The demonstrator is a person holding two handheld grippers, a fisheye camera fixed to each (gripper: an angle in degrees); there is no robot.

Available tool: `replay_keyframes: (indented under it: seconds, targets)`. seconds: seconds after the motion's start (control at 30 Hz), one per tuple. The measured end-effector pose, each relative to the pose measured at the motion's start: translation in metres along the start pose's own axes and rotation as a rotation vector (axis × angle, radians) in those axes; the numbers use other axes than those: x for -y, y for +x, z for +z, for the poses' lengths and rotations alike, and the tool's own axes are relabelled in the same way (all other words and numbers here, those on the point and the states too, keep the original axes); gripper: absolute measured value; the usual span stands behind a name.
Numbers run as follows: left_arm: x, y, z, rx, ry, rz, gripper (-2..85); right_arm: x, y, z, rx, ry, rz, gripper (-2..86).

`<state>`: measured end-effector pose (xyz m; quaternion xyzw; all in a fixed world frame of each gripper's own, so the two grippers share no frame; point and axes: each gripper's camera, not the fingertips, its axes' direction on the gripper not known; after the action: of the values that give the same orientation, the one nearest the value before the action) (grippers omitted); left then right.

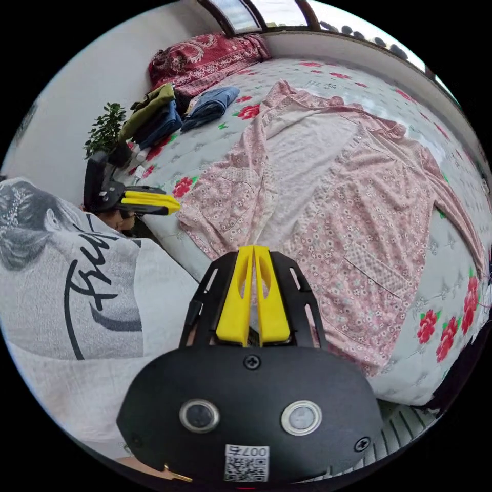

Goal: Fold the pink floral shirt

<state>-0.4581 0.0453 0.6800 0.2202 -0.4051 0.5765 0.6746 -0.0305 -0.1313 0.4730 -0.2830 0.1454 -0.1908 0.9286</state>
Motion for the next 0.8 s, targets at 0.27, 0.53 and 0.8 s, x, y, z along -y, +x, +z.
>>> replay_keyframes:
  seconds: [0.27,0.53,0.8]
  targets:
    - [0.019,0.042,0.049,0.164,-0.119,0.225,8.4,-0.007,0.021,-0.050,0.264,0.286,0.264,-0.3]
    - [0.034,0.057,0.054,0.245,-0.214,0.279,-0.5,-0.015,-0.020,-0.041,-0.036,0.034,0.086,-0.2]
    - [0.029,0.061,0.062,0.279,-0.298,0.250,1.1,-0.011,-0.001,0.061,0.003,-0.333,-0.025,0.7]
